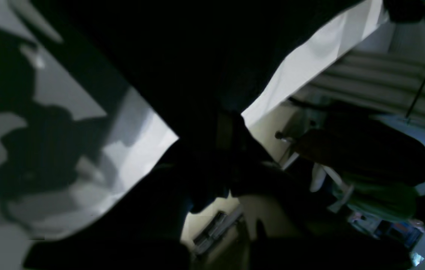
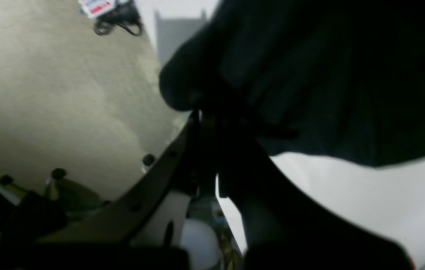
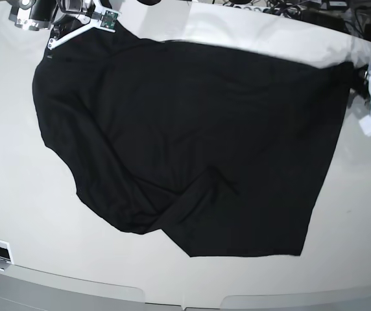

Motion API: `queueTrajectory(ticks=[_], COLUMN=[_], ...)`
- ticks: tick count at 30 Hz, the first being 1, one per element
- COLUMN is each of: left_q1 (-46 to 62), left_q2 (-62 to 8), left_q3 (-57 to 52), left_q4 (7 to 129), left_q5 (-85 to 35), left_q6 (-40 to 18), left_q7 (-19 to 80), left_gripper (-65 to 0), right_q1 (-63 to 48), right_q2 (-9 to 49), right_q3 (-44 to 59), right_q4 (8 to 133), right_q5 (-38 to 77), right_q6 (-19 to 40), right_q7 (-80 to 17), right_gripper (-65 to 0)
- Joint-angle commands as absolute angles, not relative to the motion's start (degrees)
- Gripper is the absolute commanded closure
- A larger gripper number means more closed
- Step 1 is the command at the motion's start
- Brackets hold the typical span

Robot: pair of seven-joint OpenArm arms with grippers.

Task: Layout the t-shirt on the table in an organized manner, then fold the t-shirt properly
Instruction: 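Pull the shirt corner with the right gripper away from the left gripper, then drag the shirt edge with both grippers to spread it wider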

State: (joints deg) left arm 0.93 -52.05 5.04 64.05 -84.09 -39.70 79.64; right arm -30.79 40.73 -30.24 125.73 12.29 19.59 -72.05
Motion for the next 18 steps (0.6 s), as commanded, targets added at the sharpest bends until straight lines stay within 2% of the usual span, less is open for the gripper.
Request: queueTrajectory(ticks=[1,2,3,5,6,7,13,18], left_q1=[0.69,1.02,1.15,1.13,1.08,1.08,1.08,1.13], left_q2=[-53.67,-53.65,-53.60,-53.65,-53.65,-53.65,-53.65,-53.63], left_q3=[4.49,4.49,4.49,4.49,4.49,4.49,4.49,4.49], left_q4=[64.55,64.55,64.55,64.55,64.55,64.55,64.55,64.55], left_q5=[-85.00,-85.00,-85.00,-85.00,-83.85,-82.11,-75.81,-75.88], left_q6=[-40.00,-40.00,-40.00,-40.00,-40.00,-40.00,-40.00,-40.00], left_q7=[80.00,80.00,80.00,80.00,80.00,80.00,80.00,80.00], left_gripper=[0.0,0.0,0.0,0.0,0.0,0.0,0.0,0.0], right_q1=[-30.92,-30.79,-30.76,-30.79,-30.79,-30.81,-30.79,-31.92], right_q2=[41.06,40.93,40.88,40.80,40.80,40.80,40.62,37.85], right_q3=[-29.95,-29.95,-29.95,-29.95,-29.95,-29.95,-28.05,-16.88], right_q4=[126.93,127.07,127.33,128.22,128.86,129.58,130.67,130.65], right_q5=[10.26,8.40,7.03,3.60,2.07,0.62,-13.85,-14.74], right_q6=[18.52,17.19,15.57,11.70,10.24,9.10,-0.40,-3.20], right_q7=[-72.05,-72.05,-72.03,-71.94,-71.61,-71.64,-71.57,-70.39], right_gripper=[0.0,0.0,-5.0,-23.1,-29.8,-32.9,-33.2,-33.3])
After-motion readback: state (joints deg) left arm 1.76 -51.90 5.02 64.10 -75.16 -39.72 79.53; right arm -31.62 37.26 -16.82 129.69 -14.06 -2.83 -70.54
